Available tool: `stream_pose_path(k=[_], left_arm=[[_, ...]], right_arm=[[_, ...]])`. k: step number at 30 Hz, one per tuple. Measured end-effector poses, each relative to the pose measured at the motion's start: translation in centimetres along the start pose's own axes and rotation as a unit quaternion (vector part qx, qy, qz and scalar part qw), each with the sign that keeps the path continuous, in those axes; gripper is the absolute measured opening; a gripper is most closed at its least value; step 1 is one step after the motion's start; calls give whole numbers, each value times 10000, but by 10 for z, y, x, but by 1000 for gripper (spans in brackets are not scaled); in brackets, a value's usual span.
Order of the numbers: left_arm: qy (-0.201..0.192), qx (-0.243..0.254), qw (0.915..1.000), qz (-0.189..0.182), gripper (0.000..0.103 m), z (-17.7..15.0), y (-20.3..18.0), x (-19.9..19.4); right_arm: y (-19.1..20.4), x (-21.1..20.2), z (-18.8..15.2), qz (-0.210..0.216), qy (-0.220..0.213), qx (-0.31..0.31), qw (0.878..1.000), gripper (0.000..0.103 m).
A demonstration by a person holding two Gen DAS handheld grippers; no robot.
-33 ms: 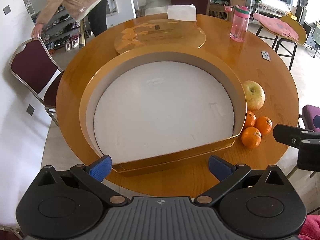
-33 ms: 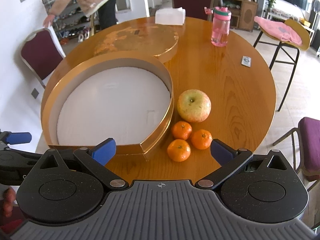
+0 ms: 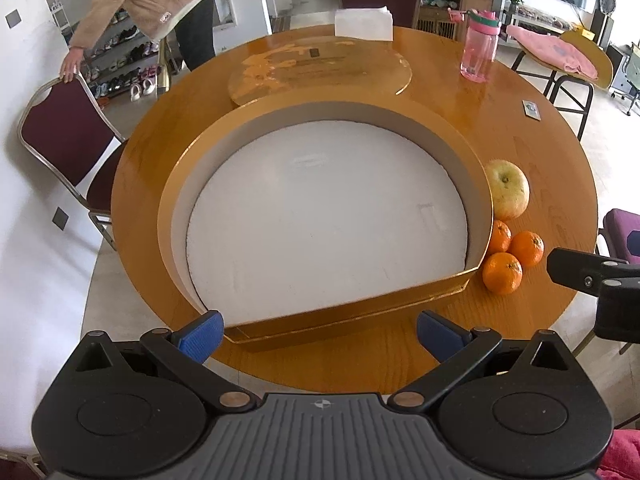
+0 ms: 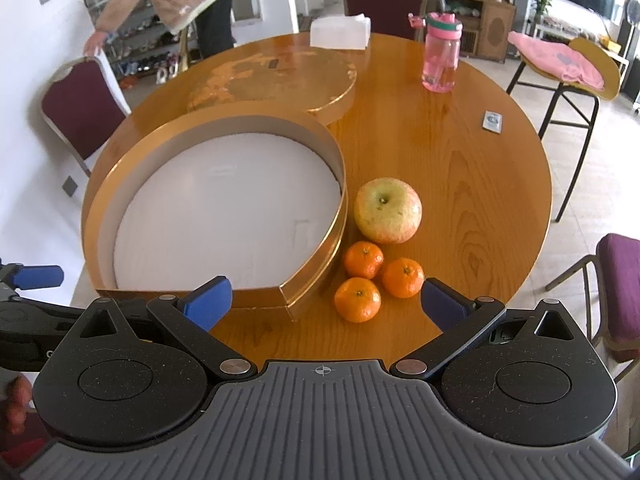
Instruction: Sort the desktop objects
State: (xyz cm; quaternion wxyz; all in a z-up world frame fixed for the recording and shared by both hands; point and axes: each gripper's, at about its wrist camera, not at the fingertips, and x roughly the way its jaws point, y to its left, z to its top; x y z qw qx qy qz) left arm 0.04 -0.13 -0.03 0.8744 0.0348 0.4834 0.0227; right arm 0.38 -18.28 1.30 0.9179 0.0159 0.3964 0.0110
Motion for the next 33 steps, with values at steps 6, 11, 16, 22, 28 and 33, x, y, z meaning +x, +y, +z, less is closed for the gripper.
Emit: stream_pose_path(k=[6,11,16,22,28,33], left_arm=[[272,-102,9995,-98,102,2,-14,5],[432,-119,9990,7,102,1,-20,17],[485,-133,9987,22,102,0,-18,20],[497,-174,9986,61,102,1,-14,20],[483,-177,9986,79,102,1,-13,20],[482,-180,9986,82,102,1,-12,21]], right_arm=[[-2,0,0,31,67,29,10000,103],[-1,5,-6,21,207,-2,9998,103],[-2,8,-5,69,305,-30,9995,103],[-1,10,-3,94,346,-56,9993,103],[-1,11,-4,99,352,-58,9993,103],[-1,12,-3,101,358,-68,9993,103]])
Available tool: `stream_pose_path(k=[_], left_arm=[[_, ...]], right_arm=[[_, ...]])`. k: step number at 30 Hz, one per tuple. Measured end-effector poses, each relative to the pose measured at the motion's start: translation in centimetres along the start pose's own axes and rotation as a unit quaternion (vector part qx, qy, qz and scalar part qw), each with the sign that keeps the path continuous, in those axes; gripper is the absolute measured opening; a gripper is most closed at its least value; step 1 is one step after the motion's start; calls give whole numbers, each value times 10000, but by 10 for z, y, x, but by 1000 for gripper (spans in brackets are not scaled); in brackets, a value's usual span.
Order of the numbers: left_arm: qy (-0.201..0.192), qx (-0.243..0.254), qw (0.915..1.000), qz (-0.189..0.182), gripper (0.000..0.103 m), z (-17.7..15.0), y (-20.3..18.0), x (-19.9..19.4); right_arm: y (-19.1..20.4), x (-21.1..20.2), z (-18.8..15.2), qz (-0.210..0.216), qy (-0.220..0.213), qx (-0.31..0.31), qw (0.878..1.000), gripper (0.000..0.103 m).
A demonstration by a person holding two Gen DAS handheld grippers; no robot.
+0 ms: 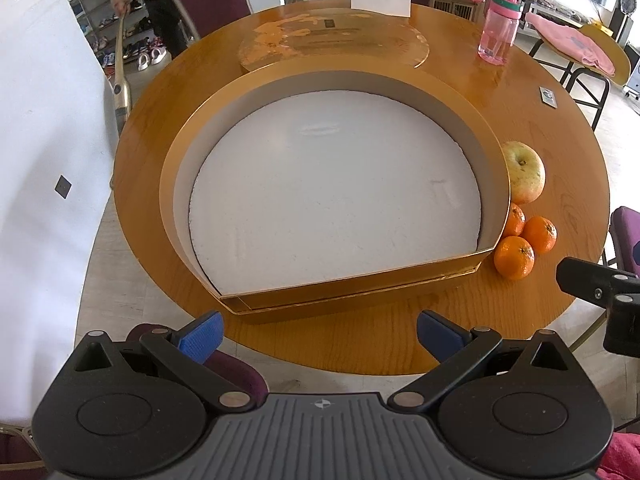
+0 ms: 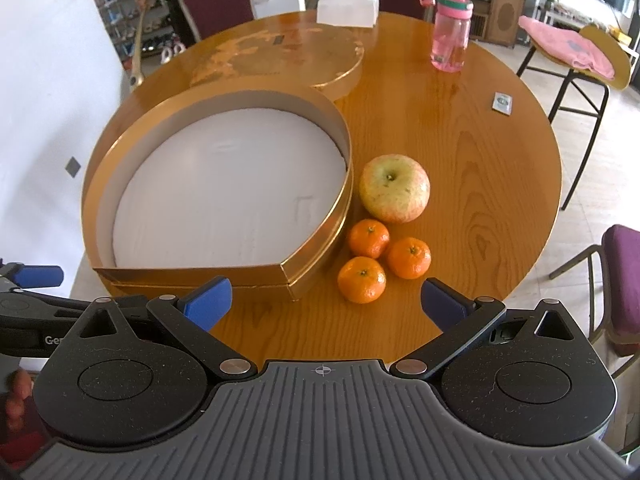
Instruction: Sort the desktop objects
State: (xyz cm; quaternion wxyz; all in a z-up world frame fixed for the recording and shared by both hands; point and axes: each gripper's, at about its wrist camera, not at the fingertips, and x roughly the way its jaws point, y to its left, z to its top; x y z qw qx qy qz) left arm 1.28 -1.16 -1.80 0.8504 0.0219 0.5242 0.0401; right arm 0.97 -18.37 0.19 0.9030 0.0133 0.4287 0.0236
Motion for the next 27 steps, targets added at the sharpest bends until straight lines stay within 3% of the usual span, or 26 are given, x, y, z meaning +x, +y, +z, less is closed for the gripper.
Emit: stream_pose_path(k=[27], left_arm=[[61,2,10000,17,102,3,1,3]], right_arm=[[2,5,3,-1,59,-26,10000,103]])
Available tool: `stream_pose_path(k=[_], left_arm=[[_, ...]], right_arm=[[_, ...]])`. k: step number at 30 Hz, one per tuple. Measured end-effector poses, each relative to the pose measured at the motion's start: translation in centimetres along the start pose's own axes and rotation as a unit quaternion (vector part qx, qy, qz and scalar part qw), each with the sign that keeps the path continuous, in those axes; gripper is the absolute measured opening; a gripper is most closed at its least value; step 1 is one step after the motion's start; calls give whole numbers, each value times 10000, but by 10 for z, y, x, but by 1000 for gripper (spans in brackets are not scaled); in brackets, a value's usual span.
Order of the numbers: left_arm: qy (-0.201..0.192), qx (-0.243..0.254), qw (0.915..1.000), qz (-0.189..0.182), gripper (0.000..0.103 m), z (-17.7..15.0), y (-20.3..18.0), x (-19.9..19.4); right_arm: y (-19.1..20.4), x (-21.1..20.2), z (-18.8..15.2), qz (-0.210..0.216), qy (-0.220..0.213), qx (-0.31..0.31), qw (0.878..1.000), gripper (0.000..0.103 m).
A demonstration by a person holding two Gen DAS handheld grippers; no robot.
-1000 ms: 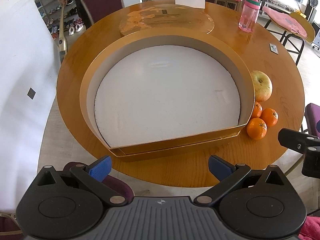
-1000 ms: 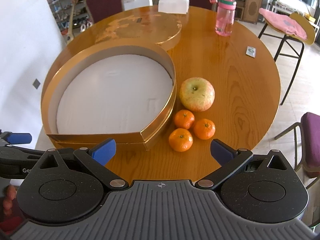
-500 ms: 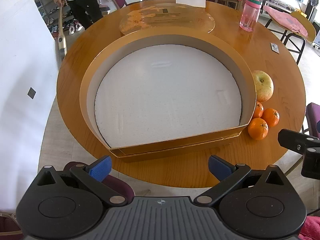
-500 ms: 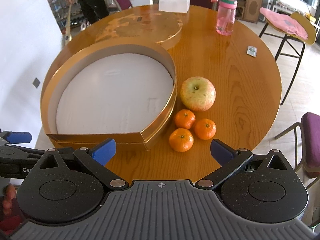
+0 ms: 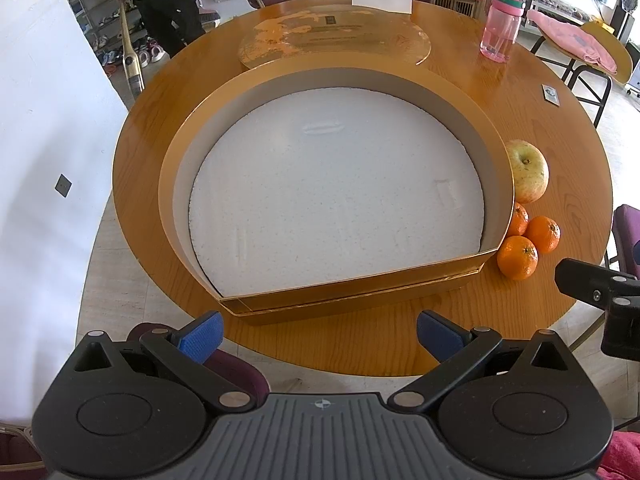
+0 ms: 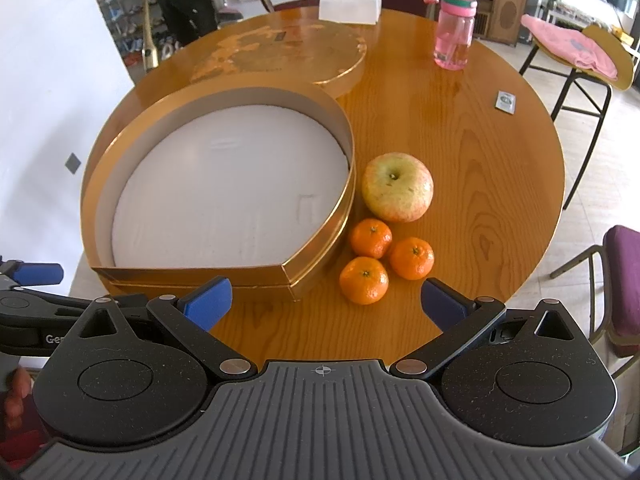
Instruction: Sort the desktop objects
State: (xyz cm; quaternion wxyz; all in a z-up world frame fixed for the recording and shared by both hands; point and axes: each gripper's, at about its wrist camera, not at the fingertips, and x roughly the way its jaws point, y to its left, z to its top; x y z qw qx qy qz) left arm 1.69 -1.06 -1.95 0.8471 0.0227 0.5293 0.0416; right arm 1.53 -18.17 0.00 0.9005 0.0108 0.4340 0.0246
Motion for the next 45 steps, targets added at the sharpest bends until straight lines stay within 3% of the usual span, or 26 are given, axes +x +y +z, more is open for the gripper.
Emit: stream_pose_path(k=[20,25,31,39,43,45], left_arm=[[118,-8,9999,115,102,4,7,16],[244,41,9997,-21,102,0,8,26],[-96,112,9999,64,102,0,11,28],[-16,102,9999,-123,102,-7,10,36],[-78,2,10000,-59,102,-4,13,32],[-40,-31,10000,16,102,-2,14,32]], right_arm=[[-12,13,4,-40,121,65,9999,103],[-20,30,3,-31,254,-127,9996,103],[-39,59,-2,185,227,-75,9995,103],[-53,78,-18,861,436,282,9949,103],[-48,82,-23,806,185,151,9965,103],[-45,85,-24,668,77,27,9977,96]])
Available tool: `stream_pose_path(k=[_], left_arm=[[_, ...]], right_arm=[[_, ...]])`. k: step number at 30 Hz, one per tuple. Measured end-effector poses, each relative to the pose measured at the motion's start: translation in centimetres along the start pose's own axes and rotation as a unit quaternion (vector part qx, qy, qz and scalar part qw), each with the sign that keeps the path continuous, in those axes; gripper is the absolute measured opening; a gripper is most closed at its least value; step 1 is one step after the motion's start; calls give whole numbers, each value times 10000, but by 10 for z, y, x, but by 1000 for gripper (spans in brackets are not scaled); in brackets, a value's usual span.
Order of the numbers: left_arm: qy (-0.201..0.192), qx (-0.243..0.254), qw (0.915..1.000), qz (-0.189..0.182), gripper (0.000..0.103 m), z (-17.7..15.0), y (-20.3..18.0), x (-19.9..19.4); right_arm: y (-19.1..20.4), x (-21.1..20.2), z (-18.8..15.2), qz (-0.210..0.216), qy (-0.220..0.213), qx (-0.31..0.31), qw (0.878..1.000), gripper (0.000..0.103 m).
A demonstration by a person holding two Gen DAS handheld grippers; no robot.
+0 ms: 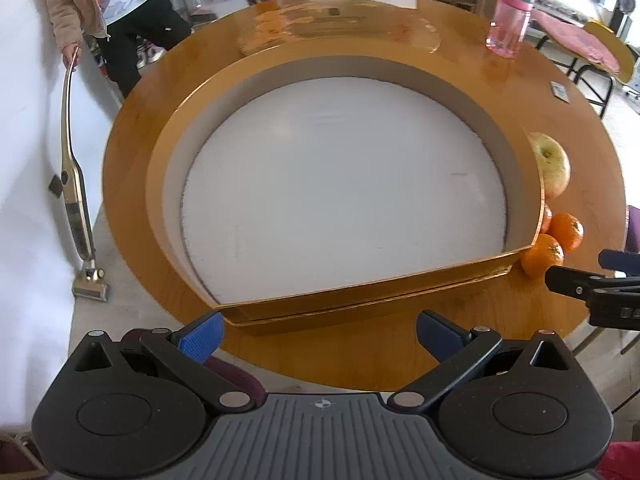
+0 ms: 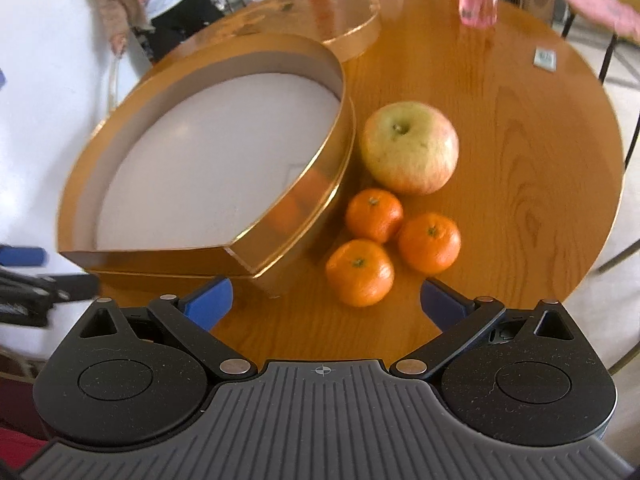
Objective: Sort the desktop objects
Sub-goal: 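Lower the right tool onto the nearest mandarin orange and close it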
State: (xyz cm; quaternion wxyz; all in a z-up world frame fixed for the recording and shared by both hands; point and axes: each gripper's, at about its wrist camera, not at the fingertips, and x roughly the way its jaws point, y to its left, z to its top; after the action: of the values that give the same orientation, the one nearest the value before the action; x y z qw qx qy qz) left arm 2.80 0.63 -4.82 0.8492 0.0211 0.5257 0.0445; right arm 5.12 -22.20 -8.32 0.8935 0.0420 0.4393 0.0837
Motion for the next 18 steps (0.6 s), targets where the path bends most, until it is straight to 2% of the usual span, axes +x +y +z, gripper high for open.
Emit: stream_pose_path(k=[2,3,6,8,18], left_arm=[[38,26,10000,5,102,0,0,0],[61,42,10000,-6,102,0,-1,1],[114,59,9999,-42,102,0,0,2],[123,49,9999,-61,102,-1,0,2],[108,39,9999,7,101,-5,0,1]], right_arm=[[-2,9,0,-39,119,34,9999,74],[-3,12,0,-5,185,63,9998,72],[-3,19,0,-41,304,88,9995,72],[-3,23,1,-102,347,109,9993,66],[-2,41,11,-503,433,350,9972,65]])
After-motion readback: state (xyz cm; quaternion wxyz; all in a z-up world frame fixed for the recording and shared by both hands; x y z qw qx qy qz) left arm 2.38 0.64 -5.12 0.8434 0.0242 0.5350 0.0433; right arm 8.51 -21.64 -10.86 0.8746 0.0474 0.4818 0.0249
